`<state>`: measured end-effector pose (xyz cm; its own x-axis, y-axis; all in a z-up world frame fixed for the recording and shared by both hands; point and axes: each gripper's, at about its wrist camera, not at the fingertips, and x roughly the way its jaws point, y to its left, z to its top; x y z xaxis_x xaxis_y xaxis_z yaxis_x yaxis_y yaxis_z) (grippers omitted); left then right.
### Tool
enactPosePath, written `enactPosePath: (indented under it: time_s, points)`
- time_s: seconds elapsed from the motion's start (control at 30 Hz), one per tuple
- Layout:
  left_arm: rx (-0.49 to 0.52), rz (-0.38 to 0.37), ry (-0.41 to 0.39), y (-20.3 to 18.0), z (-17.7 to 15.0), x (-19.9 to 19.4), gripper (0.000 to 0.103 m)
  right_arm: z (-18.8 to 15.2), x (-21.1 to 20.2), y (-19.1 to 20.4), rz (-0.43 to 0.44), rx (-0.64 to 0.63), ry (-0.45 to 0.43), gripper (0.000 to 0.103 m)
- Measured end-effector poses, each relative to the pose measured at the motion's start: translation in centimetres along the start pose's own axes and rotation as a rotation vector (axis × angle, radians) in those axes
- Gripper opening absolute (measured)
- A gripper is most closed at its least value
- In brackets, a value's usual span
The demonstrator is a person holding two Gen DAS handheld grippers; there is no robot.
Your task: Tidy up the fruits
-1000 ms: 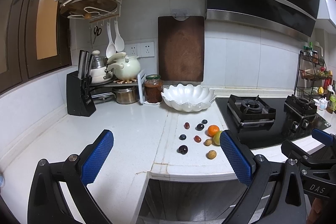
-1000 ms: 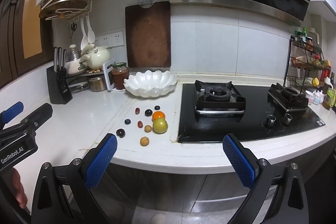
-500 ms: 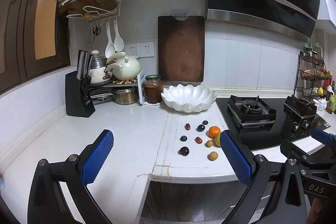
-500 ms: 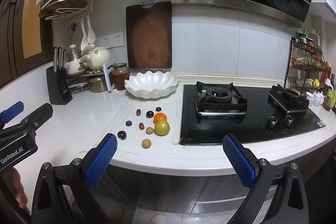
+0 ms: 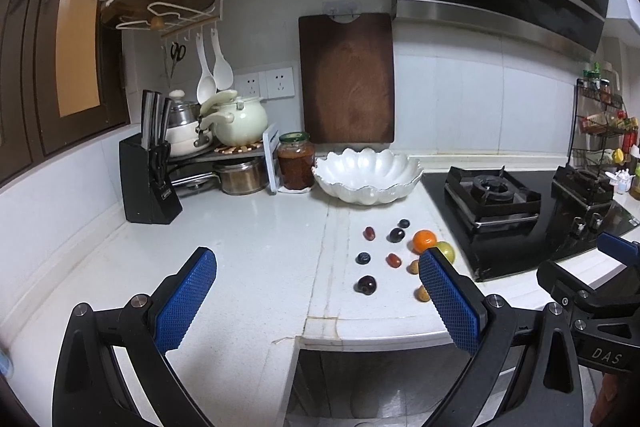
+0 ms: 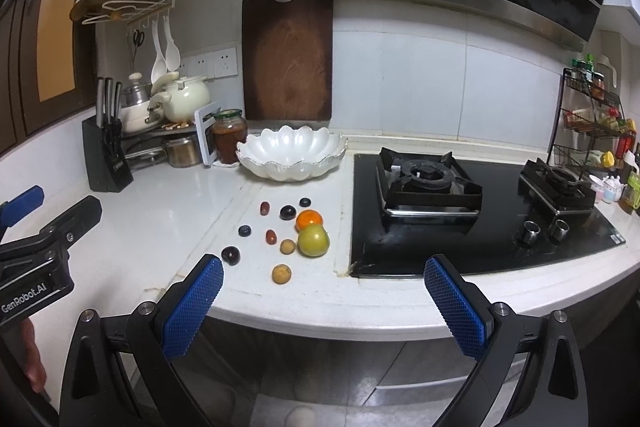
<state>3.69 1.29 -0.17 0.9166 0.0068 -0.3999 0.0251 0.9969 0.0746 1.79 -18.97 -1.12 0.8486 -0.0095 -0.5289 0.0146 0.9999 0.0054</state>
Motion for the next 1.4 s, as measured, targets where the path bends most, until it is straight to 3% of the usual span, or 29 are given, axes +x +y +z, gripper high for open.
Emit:
enactPosePath:
  time_s: [0.2,0.5,0.8,0.97,1.4]
  points:
    - [0.039,-0.011,0.048,0.4,-0.6,3.2,0.102,-0.1,2.4,1.2,0.016,-0.031,0.008,0.102]
    - [0.121,-0.066,0.122,0.3,-2.0,8.5,0.089,-0.7,7.0,2.8,0.052,-0.070,0.039,0.096]
    - [0.200,-0.142,0.200,-1.1,-3.9,14.4,0.077,-1.9,13.1,3.5,0.100,-0.069,0.140,0.078]
    - [0.188,-0.215,0.264,-1.7,-4.8,17.4,0.071,-2.7,15.7,3.5,0.121,-0.066,0.199,0.070]
    - [0.221,-0.301,0.365,-4.3,-6.6,22.0,0.058,-4.3,19.2,3.5,0.160,-0.050,0.277,0.053]
